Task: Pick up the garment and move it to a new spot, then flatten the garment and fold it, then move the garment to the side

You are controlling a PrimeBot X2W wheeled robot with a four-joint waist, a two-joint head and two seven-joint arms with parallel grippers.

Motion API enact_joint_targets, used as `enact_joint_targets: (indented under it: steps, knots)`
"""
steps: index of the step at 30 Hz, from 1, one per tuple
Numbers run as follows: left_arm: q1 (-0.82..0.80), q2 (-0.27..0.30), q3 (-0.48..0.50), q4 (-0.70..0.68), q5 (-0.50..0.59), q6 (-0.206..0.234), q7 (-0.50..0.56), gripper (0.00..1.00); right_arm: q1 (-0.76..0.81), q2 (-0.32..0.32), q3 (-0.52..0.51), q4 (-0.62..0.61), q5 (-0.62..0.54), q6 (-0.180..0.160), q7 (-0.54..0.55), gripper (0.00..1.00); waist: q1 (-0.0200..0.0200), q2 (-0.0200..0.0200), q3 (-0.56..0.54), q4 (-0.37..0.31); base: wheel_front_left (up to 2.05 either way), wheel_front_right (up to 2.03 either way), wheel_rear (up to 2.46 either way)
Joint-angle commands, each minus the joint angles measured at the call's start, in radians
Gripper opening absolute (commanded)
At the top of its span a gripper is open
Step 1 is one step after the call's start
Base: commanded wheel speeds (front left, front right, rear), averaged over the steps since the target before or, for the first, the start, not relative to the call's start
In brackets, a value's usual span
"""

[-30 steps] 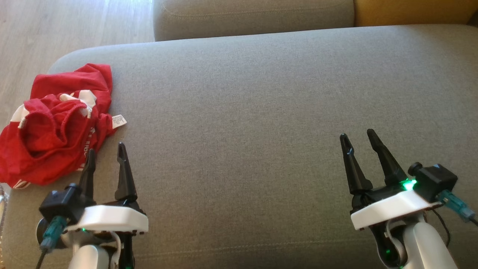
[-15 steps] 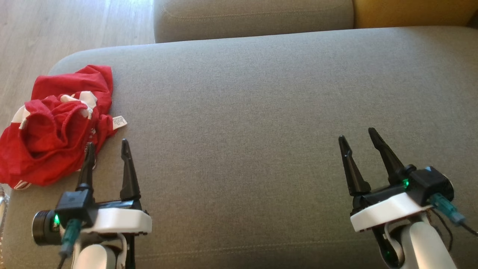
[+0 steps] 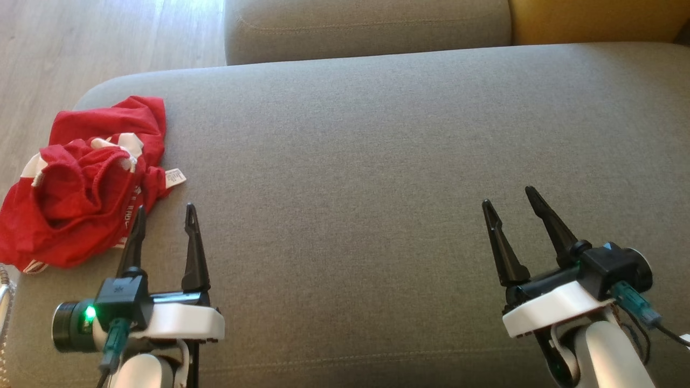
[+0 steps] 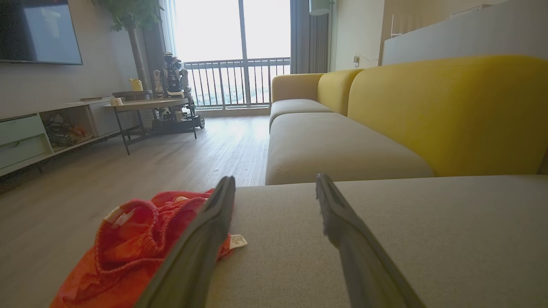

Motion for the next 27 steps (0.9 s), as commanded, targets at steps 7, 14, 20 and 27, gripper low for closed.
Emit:
enact_joint_targets:
  steps: [7,14,20,27]
  knots:
    - [-0.021,0.009,0.037,-0.015,0.005,-0.01,-0.012,1.0,-0.039,-0.011,0.018,-0.031,0.004,0.0,-0.009,1.0,0.0,0.0,-0.002,0.022,0.0,0.0,0.0]
    - [-0.018,0.007,0.034,0.001,-0.001,-0.01,-0.012,1.0,-0.029,-0.011,0.025,-0.028,0.003,0.0,-0.009,1.0,0.0,0.0,-0.006,0.082,0.0,0.0,0.0]
    - [-0.006,0.005,0.038,0.016,-0.009,-0.007,-0.012,1.0,-0.02,-0.011,0.033,-0.025,0.004,0.0,-0.009,1.0,0.0,0.0,-0.015,0.156,0.0,0.0,0.0]
    - [0.007,0.004,0.055,0.037,-0.022,-0.006,-0.012,1.0,-0.013,-0.011,0.042,-0.025,0.01,0.0,-0.009,1.0,0.0,0.0,-0.02,0.214,0.0,0.0,0.0]
